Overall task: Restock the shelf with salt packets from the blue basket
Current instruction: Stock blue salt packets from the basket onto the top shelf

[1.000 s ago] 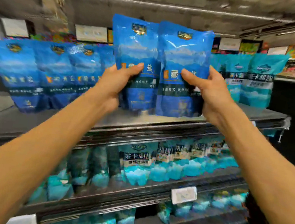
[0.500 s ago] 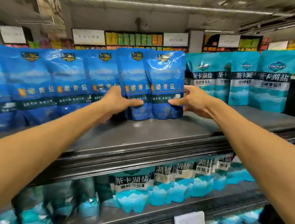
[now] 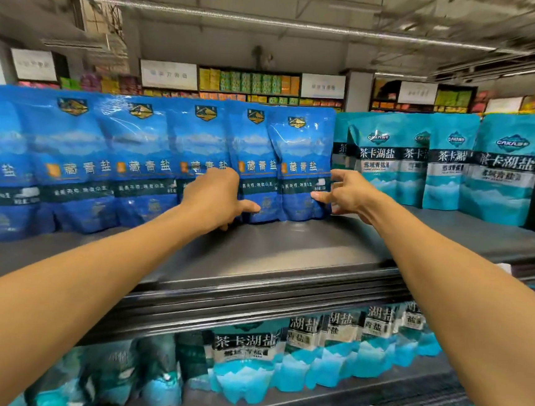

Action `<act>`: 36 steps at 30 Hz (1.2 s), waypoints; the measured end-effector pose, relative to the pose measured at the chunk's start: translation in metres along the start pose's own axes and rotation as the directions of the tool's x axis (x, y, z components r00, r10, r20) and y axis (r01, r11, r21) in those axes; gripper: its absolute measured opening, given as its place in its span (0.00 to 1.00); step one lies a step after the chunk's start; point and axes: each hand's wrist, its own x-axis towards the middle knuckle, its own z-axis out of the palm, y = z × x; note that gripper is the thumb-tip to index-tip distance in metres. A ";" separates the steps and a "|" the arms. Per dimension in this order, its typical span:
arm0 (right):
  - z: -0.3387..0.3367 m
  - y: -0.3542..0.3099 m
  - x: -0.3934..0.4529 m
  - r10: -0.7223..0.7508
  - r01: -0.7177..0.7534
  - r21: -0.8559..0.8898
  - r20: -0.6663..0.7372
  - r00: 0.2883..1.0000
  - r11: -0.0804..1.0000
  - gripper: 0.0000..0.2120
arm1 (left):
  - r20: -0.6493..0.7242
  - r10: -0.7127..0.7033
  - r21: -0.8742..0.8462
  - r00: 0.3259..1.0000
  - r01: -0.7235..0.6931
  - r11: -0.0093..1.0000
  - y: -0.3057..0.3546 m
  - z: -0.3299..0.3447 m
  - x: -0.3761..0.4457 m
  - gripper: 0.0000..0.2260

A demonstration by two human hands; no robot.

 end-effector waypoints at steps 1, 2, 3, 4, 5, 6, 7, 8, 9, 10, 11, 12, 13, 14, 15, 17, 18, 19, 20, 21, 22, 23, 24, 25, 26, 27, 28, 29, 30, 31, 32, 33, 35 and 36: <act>0.000 0.001 0.000 -0.005 0.005 -0.026 0.004 1.000 1.000 0.21 | 0.016 -0.009 -0.010 1.000 0.009 1.000 0.000 0.000 0.000 0.24; -0.001 0.002 0.000 -0.008 0.009 -0.038 0.011 1.000 0.999 0.21 | 0.037 -0.021 -0.028 0.999 0.022 0.999 -0.001 0.001 0.000 0.23; -0.003 0.003 0.000 -0.011 0.012 -0.034 0.020 1.000 0.999 0.22 | 0.055 -0.030 -0.048 0.998 0.033 0.998 -0.001 0.002 -0.001 0.22; -0.004 0.005 0.000 -0.015 0.016 -0.034 0.031 0.999 0.999 0.22 | 0.069 -0.036 -0.074 0.997 0.041 0.996 -0.002 0.003 -0.002 0.21; -0.005 0.007 0.000 -0.020 0.021 -0.042 0.038 0.999 0.999 0.22 | 0.076 -0.040 -0.105 0.996 0.048 0.993 -0.003 0.004 -0.003 0.20; -0.006 0.008 0.000 -0.027 0.029 -0.050 0.042 0.999 0.998 0.23 | 0.076 -0.043 -0.136 0.996 0.053 0.989 -0.004 0.004 -0.003 0.20; -0.008 0.009 -0.001 -0.032 0.035 -0.050 0.047 0.998 0.998 0.23 | 0.076 -0.047 -0.161 0.996 0.059 0.985 -0.006 0.005 -0.003 0.19; -0.009 0.010 -0.002 -0.036 0.039 -0.047 0.051 0.998 0.998 0.24 | 0.079 -0.052 -0.177 0.996 0.066 0.982 -0.007 0.004 -0.004 0.19; -0.011 0.011 -0.003 -0.035 0.037 -0.047 0.054 0.998 0.998 0.24 | 0.082 -0.057 -0.184 0.995 0.071 0.980 -0.008 0.004 -0.005 0.19; -0.012 0.013 -0.003 -0.028 0.031 -0.049 0.057 0.998 0.998 0.23 | 0.080 -0.061 -0.183 0.995 0.074 0.980 -0.009 0.003 -0.006 0.19; -0.014 0.013 -0.003 -0.017 0.021 -0.055 0.061 0.998 0.998 0.22 | 0.072 -0.062 -0.174 0.995 0.073 0.982 -0.009 0.003 -0.007 0.19; -0.014 0.013 -0.004 -0.004 0.008 -0.065 0.062 0.998 0.998 0.21 | 0.064 -0.060 -0.164 0.996 0.070 0.984 -0.009 0.003 -0.008 0.20; -0.014 0.013 -0.004 0.007 -0.003 -0.073 0.061 0.998 0.997 0.21 | 0.059 -0.057 -0.153 0.997 0.065 0.986 -0.009 0.002 -0.008 0.19; -0.014 0.013 -0.005 0.018 -0.014 -0.075 0.058 0.998 0.997 0.20 | 0.060 -0.053 -0.143 0.997 0.061 0.988 -0.009 0.002 -0.010 0.19; -0.013 0.013 -0.006 0.025 -0.022 -0.067 0.055 0.998 0.997 0.20 | 0.067 -0.049 -0.131 0.997 0.057 0.990 -0.010 0.001 -0.011 0.19; -0.011 0.014 -0.008 0.025 -0.023 -0.052 0.049 0.998 0.998 0.16 | 0.081 -0.041 -0.113 0.996 0.050 0.992 -0.009 -0.001 -0.013 0.20; -0.010 0.014 -0.008 0.024 -0.022 -0.049 0.045 0.999 0.999 0.15 | 0.082 -0.038 -0.110 0.996 0.047 0.993 -0.010 -0.002 -0.014 0.20; -0.009 0.014 -0.008 0.025 -0.023 -0.045 0.037 0.999 0.999 0.14 | 0.082 -0.036 -0.112 0.996 0.045 0.993 -0.010 -0.003 -0.015 0.20; -0.008 0.014 -0.008 0.031 -0.030 -0.041 0.019 0.999 0.999 0.12 | 0.083 -0.035 -0.118 0.996 0.045 0.992 -0.011 -0.004 -0.016 0.20; -0.007 0.013 -0.009 0.042 -0.042 -0.033 -0.004 0.999 0.999 0.10 | 0.082 -0.035 -0.126 0.996 0.045 0.991 -0.013 -0.005 -0.017 0.19; -0.006 0.011 -0.010 0.053 -0.054 -0.018 -0.024 0.998 0.998 0.09 | 0.077 -0.034 -0.139 0.996 0.045 0.989 -0.015 -0.006 -0.018 0.19; -0.006 0.010 -0.011 0.062 -0.062 -0.002 -0.036 0.997 0.998 0.10 | 0.066 -0.037 -0.158 0.997 0.047 0.986 -0.017 -0.007 -0.019 0.18; -0.005 0.009 -0.012 0.071 -0.070 0.008 -0.043 0.997 0.997 0.11 | 0.054 -0.043 -0.183 0.998 0.052 0.982 -0.020 -0.008 -0.020 0.18; -0.005 0.008 -0.014 0.080 -0.080 0.008 -0.050 0.996 0.997 0.10 | 0.045 -0.048 -0.208 0.998 0.056 0.976 -0.023 -0.008 -0.021 0.17; -0.005 0.008 -0.014 0.092 -0.092 0.000 -0.054 0.994 0.996 0.10 | 0.038 -0.051 -0.232 0.998 0.058 0.971 -0.026 -0.009 -0.024 0.16; -0.006 0.008 -0.015 0.102 -0.103 -0.013 -0.060 0.993 0.995 0.12 | 0.034 -0.054 -0.254 0.998 0.060 0.965 -0.028 -0.009 -0.027 0.16; -0.006 0.007 -0.016 0.111 -0.113 -0.028 -0.073 0.991 0.993 0.16 | 0.028 -0.055 -0.274 0.998 0.061 0.960 -0.030 -0.010 -0.030 0.15; -0.006 0.007 -0.018 0.122 -0.127 -0.044 -0.090 0.988 0.991 0.21 | 0.020 -0.054 -0.292 0.998 0.057 0.955 -0.031 -0.012 -0.034 0.15; -0.005 0.006 -0.022 0.127 -0.136 -0.068 -0.114 0.985 0.988 0.25 | 0.008 -0.050 -0.311 0.999 0.050 0.949 -0.031 -0.014 -0.038 0.15; -0.003 0.003 -0.028 0.114 -0.129 -0.093 -0.147 0.982 0.987 0.25 | -0.007 -0.047 -0.333 0.999 0.042 0.942 -0.030 -0.016 -0.043 0.14; 0.000 0.000 -0.035 0.088 -0.110 -0.115 -0.183 0.979 0.987 0.26 | -0.025 -0.045 -0.359 0.999 0.033 0.933 -0.028 -0.020 -0.048 0.14; 0.004 -0.004 -0.044 0.055 -0.082 -0.120 -0.213 0.975 0.989 0.26 | -0.043 -0.046 -0.383 0.998 0.026 0.923 -0.026 -0.024 -0.054 0.14; 0.013 -0.015 -0.070 -0.035 0.029 -0.032 -0.239 0.970 0.999 0.21 | -0.079 -0.053 -0.435 0.995 0.013 0.900 -0.020 -0.034 -0.071 0.14; 0.019 -0.022 -0.087 -0.084 0.101 0.068 -0.219 0.972 0.993 0.17 | -0.091 -0.059 -0.477 0.994 0.008 0.879 -0.019 -0.039 -0.081 0.13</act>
